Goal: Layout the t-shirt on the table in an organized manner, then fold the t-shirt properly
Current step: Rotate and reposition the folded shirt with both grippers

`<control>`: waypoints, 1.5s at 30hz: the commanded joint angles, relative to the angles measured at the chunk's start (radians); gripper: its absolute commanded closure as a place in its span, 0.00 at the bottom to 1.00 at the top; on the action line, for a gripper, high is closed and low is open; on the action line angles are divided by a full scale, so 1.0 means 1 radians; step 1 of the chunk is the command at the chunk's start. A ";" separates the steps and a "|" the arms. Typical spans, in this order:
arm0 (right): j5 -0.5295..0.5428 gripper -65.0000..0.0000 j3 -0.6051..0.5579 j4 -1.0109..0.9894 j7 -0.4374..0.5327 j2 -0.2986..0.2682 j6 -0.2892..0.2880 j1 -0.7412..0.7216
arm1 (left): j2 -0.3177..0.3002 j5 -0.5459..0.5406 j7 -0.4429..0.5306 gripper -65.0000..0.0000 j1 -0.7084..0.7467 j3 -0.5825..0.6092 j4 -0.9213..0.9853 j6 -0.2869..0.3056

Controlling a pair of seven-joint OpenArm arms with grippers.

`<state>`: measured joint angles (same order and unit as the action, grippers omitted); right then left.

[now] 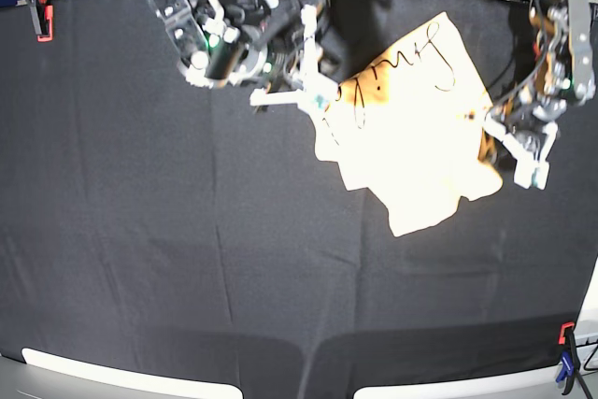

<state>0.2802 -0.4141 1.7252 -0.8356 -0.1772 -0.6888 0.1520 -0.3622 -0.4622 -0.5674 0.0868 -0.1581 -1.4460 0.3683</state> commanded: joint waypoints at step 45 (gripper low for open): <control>-0.046 1.00 0.041 -0.078 -0.021 0.226 0.023 -0.101 | 0.032 -0.193 -0.128 1.00 0.093 -0.131 -0.016 0.097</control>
<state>0.2127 -0.3714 1.6299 -0.8734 0.0402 -0.6586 0.0643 -0.3183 -0.6388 -0.7101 0.1898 -0.2874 -1.4498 0.4541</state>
